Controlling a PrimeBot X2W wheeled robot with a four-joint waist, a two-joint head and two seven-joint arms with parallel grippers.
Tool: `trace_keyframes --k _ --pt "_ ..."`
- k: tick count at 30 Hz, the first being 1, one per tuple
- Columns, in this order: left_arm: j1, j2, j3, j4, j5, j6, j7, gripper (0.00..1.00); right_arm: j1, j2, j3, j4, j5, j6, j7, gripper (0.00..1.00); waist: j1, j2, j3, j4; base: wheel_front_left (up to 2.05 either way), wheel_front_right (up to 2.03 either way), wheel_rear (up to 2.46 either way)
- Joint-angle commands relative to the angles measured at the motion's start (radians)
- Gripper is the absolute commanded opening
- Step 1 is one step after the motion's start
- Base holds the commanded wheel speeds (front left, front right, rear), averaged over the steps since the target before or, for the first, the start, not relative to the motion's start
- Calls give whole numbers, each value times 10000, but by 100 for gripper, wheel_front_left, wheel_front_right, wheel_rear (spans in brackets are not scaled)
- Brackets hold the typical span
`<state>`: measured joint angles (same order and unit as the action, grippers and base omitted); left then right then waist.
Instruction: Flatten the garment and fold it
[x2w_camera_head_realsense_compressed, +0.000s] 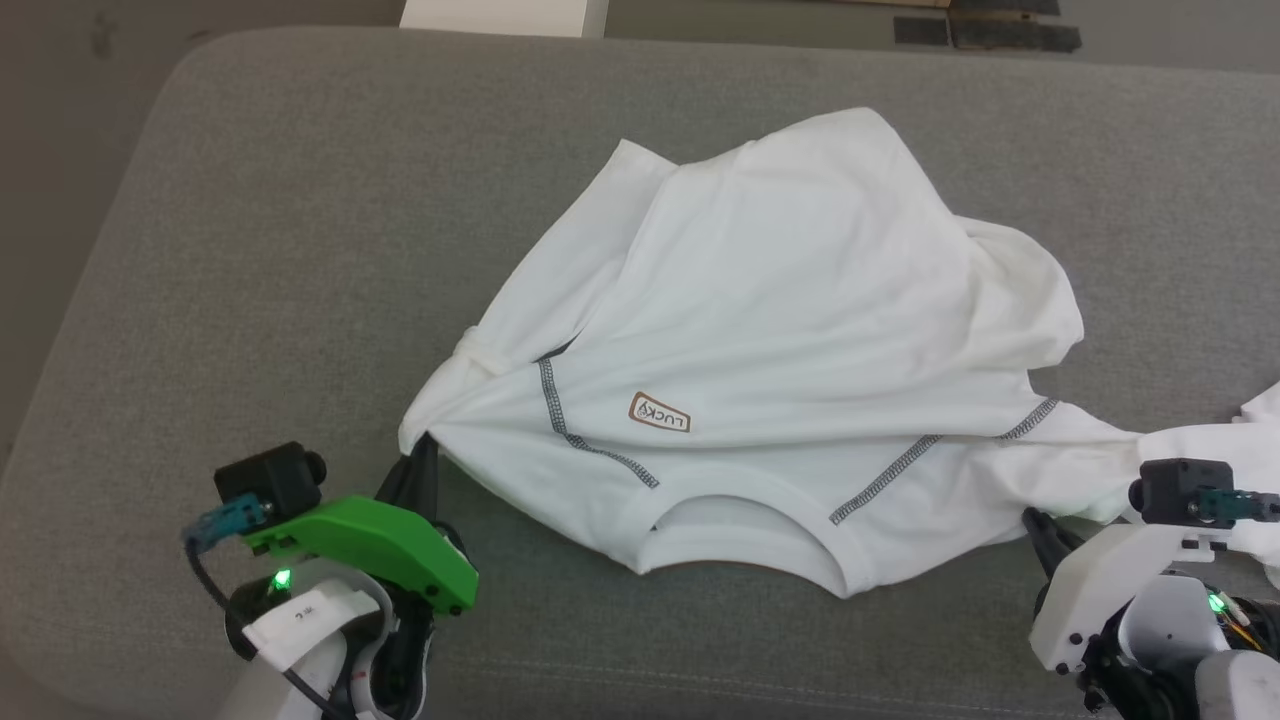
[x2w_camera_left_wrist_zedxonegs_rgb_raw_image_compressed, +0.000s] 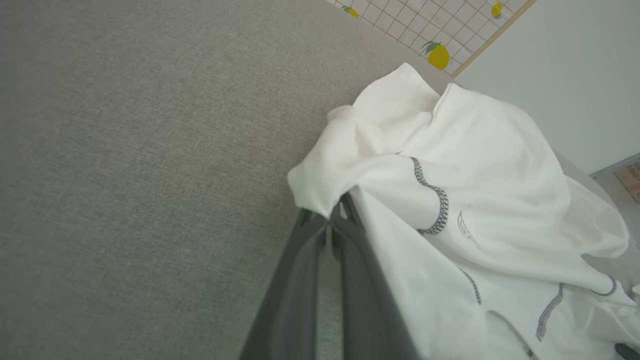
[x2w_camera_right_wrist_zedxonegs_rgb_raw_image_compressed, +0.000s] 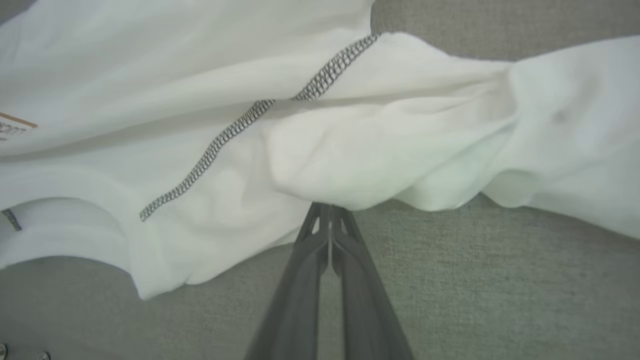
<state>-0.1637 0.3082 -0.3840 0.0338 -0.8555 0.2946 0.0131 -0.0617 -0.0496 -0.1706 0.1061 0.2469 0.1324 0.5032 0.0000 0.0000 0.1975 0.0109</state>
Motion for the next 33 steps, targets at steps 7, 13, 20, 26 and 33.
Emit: trace_keyframes --k 7,13,20,26,33 --pt "2 243 536 -2027 -895 -752 169 0 558 -7 -389 -3163 -178 -17 692 0 0 0 -974 -195 0 0 0" --pt "-905 765 694 -3676 -1326 -909 1199 0 -205 -64 -524 -5389 -993 -17 1627 0 0 0 -1317 -299 0 0 0" --pt "-3175 903 903 -4129 -2142 -842 2693 0 -2823 -1219 -330 -5487 -1002 -17 2494 0 0 0 -1152 -456 0 0 0" --pt "-5660 668 1226 -2996 -2427 -521 3315 0 -6108 -2294 306 -3790 -831 -17 2693 0 0 0 -311 -616 0 0 0" --pt "-8570 568 1443 -850 -1963 -336 3299 0 -9956 -2916 1444 -1248 -1308 -17 2096 0 0 0 1343 -800 0 0 0"
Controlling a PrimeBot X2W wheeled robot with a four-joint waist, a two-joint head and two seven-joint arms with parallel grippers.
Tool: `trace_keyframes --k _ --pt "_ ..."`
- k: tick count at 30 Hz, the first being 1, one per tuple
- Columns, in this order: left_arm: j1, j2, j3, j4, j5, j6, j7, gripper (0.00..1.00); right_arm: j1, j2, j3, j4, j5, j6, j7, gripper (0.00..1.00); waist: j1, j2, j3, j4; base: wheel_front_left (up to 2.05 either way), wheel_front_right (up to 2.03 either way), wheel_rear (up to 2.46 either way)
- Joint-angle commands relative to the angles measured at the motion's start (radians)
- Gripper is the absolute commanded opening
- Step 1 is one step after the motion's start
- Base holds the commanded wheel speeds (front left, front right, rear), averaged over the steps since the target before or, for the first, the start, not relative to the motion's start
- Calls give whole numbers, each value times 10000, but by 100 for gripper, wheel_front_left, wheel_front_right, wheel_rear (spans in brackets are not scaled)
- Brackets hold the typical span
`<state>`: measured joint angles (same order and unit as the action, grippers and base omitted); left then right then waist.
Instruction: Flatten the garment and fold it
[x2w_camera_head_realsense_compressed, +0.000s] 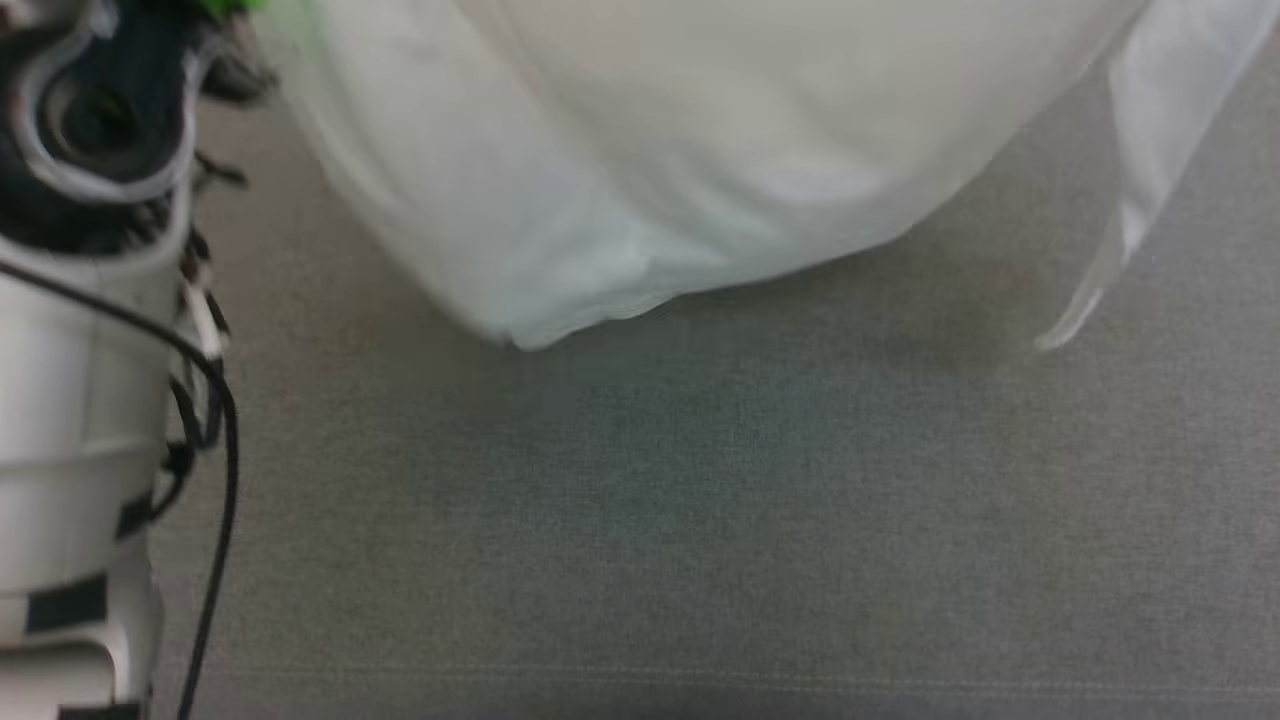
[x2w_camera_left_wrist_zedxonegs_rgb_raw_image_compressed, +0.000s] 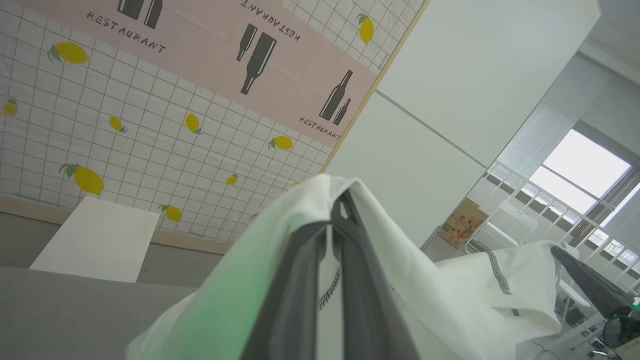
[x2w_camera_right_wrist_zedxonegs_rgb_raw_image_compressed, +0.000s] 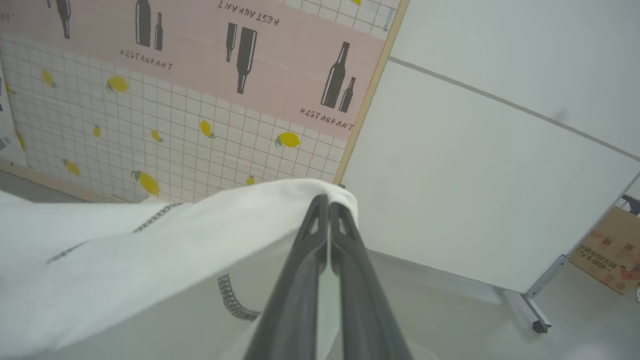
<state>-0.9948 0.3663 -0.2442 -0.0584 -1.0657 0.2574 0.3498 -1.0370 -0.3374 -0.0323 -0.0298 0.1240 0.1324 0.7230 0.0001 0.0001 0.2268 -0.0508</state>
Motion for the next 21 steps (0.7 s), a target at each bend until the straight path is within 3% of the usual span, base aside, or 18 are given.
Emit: trace_keyframes --k 1,7,14,21 --pt "-716 -67 106 398 206 68 -150 0 -736 -57 178 528 -172 -17 -267 0 -1 -1 1345 -187 0 0 0" --pt "-3035 -229 388 1951 838 115 -1012 0 -3369 72 370 2324 -970 -17 -1794 0 -1 -1 2742 -251 0 0 0" --pt "-5230 -756 769 3139 1133 -220 -2455 0 -6104 551 -702 3841 -2199 -17 -4453 0 -1 -1 3728 -211 0 0 0" --pt "-5526 -831 921 3638 1046 -867 -3093 0 -6559 927 -1068 4898 -2455 -17 -5680 0 -1 -1 3971 -210 0 0 0"
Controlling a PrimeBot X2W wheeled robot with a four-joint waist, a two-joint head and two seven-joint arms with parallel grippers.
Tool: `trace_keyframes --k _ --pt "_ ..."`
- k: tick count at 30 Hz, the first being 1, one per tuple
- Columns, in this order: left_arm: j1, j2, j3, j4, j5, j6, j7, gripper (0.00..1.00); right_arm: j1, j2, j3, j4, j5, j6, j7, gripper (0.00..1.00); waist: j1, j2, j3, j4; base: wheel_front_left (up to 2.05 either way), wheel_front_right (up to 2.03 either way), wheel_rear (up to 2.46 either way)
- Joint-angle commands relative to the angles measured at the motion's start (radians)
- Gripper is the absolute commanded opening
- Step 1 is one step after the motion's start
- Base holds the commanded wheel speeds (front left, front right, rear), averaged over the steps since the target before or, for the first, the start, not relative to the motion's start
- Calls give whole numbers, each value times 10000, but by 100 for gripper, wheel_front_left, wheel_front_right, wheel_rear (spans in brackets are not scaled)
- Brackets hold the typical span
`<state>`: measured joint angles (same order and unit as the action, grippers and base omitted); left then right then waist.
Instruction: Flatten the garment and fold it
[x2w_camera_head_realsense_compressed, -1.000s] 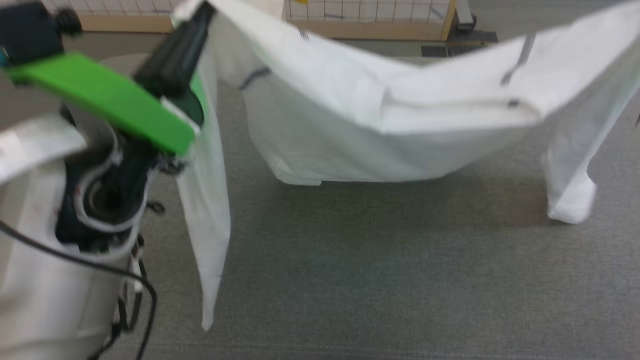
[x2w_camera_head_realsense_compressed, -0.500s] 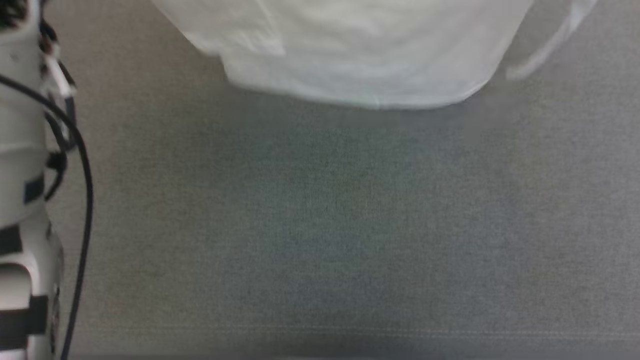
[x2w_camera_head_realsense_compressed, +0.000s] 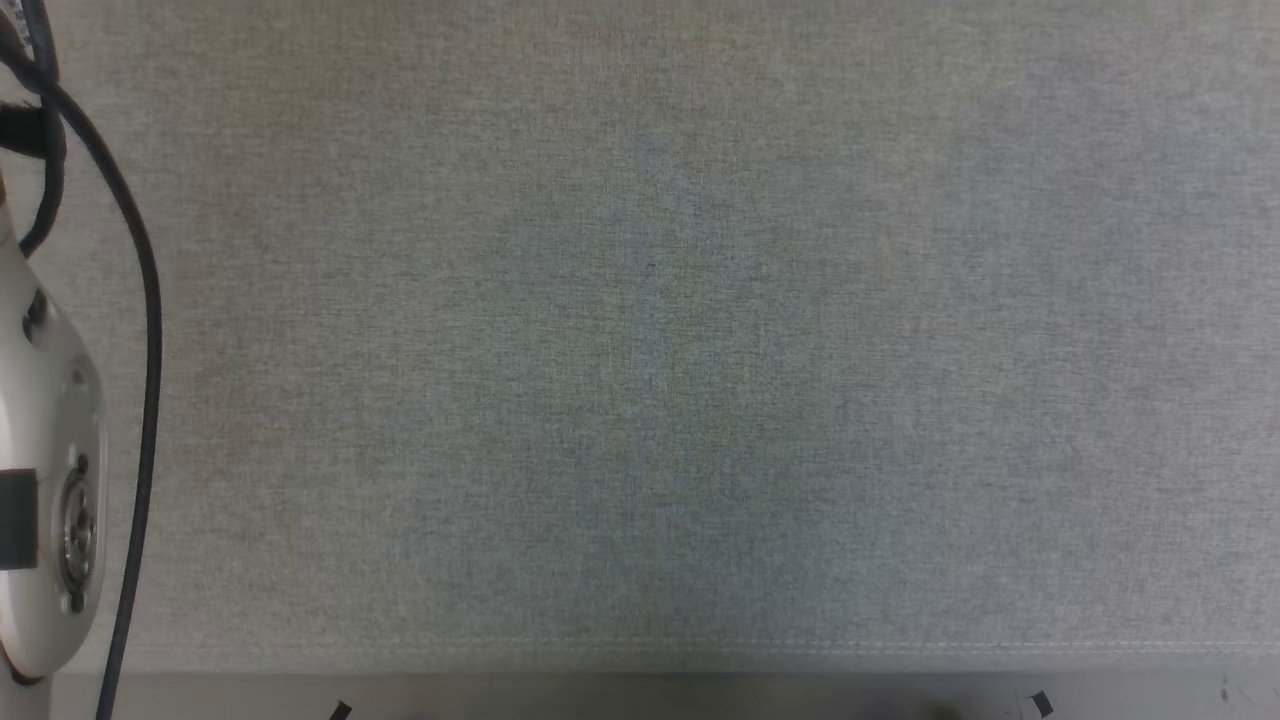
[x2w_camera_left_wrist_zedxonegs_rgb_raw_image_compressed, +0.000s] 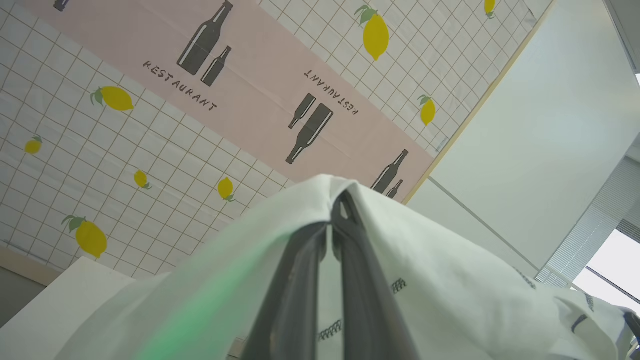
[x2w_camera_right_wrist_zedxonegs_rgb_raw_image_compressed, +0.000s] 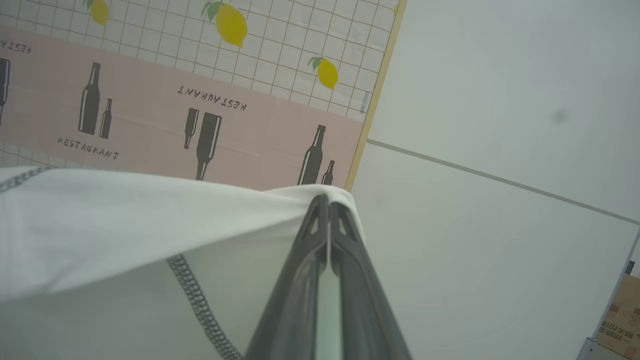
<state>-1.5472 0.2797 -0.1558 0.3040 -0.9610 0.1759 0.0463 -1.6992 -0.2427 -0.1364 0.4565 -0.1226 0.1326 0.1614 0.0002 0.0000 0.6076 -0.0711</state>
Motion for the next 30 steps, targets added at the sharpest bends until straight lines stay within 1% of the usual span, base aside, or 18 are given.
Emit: trace_keyframes --k 1,4,9,14,17,19,21,23,25,28,30 --pt "132 54 34 121 -31 -136 -73 0 215 -27 4 202 70 -19 -165 0 -2 0 162 11 0 0 0" --pt "673 173 -134 502 -52 -466 26 0 882 -50 120 664 340 -19 -423 0 -2 0 53 61 0 0 0" --pt "2295 384 -613 735 -51 -1034 307 0 2505 -79 577 1241 1260 -19 -747 0 -2 0 -409 178 0 0 0" --pt "4558 660 -1302 450 7 -1414 766 0 4748 -256 1210 1091 2426 -19 -436 0 -2 0 -1230 298 0 0 0" --pt "6159 893 -1805 9 35 -1522 1178 0 6449 -460 1333 401 3054 -19 62 0 -2 0 -1828 392 0 0 0" --pt "7282 955 -1991 -417 -132 -1471 1389 0 7698 -557 1235 -265 3335 -19 528 0 -2 0 -2196 413 0 0 0" --pt "8423 1008 -2161 -903 -343 -1381 1599 0 9018 -585 931 -1057 3487 -19 1079 0 -2 0 -2523 427 0 0 0" --pt "9505 1090 -2309 -1389 -519 -1267 1749 0 10363 -461 473 -1989 3514 -19 1629 0 -2 0 -2807 439 0 0 0" --pt "10519 1124 -2381 -1838 -737 -1135 1803 0 11680 -157 -52 -2991 3431 -19 2117 0 -2 0 -3035 451 0 0 0" --pt "11872 1093 -2368 -2458 -1072 -903 1710 0 13521 608 -861 -4477 3216 -19 2764 0 -2 0 -3340 465 0 0 0" --pt "12584 1185 -2472 -2703 -1048 -739 1680 0 14538 1130 -1270 -5244 3088 -19 3139 0 -2 0 -3491 477 0 0 0"
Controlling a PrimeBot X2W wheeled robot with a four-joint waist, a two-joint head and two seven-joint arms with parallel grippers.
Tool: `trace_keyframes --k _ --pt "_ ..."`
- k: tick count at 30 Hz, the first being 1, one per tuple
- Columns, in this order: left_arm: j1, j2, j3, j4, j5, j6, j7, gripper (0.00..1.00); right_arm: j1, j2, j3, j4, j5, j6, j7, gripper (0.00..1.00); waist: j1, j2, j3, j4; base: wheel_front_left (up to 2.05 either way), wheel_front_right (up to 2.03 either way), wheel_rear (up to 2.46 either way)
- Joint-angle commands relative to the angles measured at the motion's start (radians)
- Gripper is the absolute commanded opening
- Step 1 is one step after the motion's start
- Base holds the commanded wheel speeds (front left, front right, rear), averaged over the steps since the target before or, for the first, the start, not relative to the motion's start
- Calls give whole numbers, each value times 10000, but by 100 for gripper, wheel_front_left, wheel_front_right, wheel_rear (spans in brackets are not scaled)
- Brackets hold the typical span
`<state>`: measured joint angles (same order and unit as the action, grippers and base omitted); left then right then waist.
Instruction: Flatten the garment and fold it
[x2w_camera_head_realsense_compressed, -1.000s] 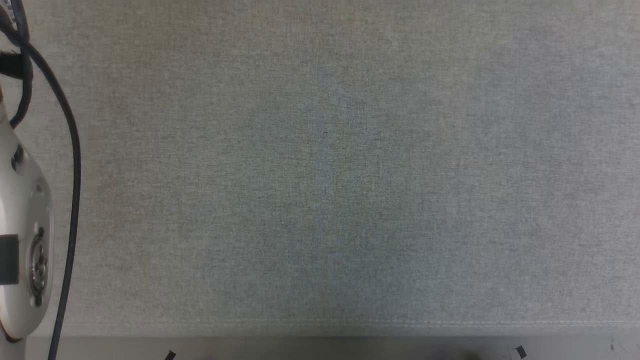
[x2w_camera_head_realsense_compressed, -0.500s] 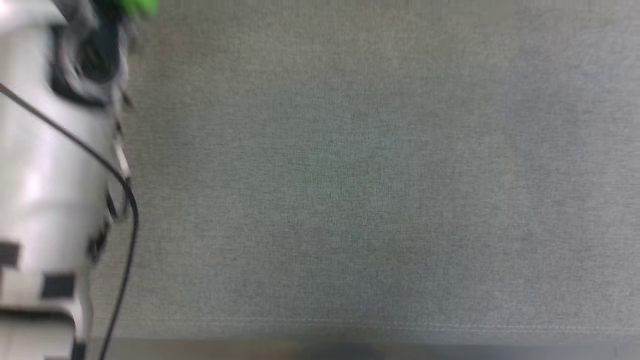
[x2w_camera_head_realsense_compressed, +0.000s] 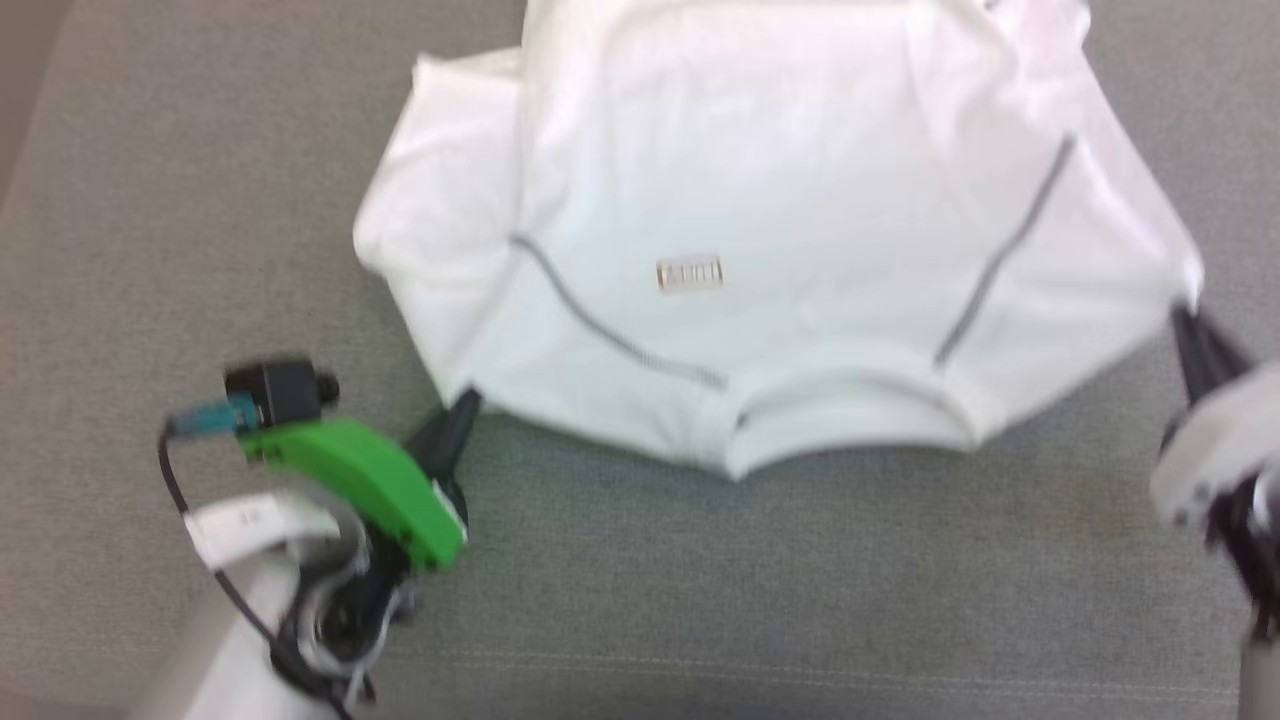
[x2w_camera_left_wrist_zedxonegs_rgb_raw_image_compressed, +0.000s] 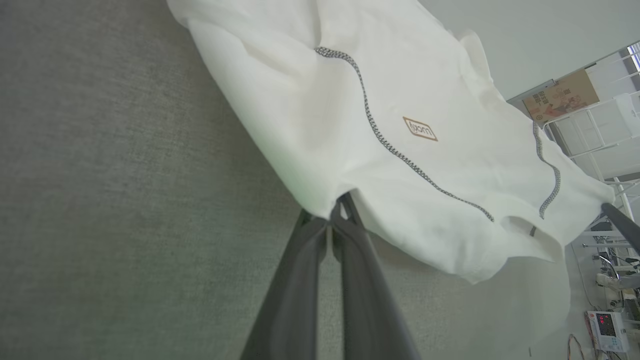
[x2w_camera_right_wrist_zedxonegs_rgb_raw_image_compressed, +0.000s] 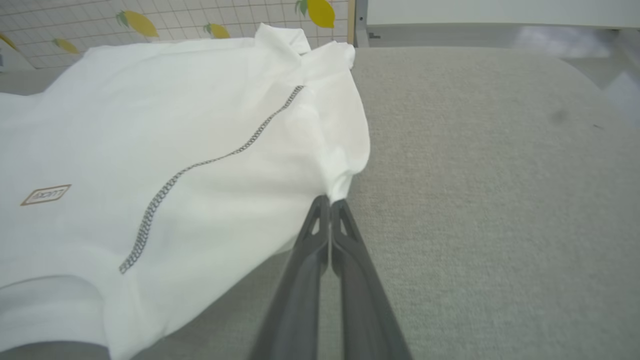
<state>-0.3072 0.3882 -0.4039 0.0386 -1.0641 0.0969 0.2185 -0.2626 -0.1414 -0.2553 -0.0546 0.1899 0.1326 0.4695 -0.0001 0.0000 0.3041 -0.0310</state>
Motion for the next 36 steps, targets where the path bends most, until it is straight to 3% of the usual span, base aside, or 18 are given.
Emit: trace_keyframes --k 1,8,18,31,32,33,35,36 --pt "466 116 -35 -138 -41 105 -39 0 565 303 -239 -425 -85 -19 194 0 1 0 -520 76 0 0 0" --pt "2179 97 34 -393 -422 410 -313 0 2563 893 -994 -1146 -308 -19 552 0 1 0 -994 4 0 0 0" --pt "3220 101 -312 -223 -299 626 -405 0 3632 909 -1064 595 376 -19 370 0 1 0 -1363 -8 0 0 0" --pt "2821 -494 -737 710 37 397 -826 0 2842 911 -872 2984 270 -19 -236 0 1 0 -1305 64 0 0 0" --pt "2797 -524 -727 752 53 402 -879 44 2822 911 -860 3067 308 -19 -242 0 1 0 -1319 71 0 0 0" --pt "2781 -564 -689 768 51 412 -959 100 2810 911 -839 3097 356 -19 -280 0 1 0 -1344 80 0 0 0" --pt "2810 -596 -601 704 25 436 -1090 100 2849 911 -830 2988 403 -19 -439 100 1 0 -1412 85 0 0 0" --pt "2840 -584 -544 651 31 459 -1171 100 2885 911 -857 2884 412 -19 -529 100 1 0 -1442 85 0 0 0"
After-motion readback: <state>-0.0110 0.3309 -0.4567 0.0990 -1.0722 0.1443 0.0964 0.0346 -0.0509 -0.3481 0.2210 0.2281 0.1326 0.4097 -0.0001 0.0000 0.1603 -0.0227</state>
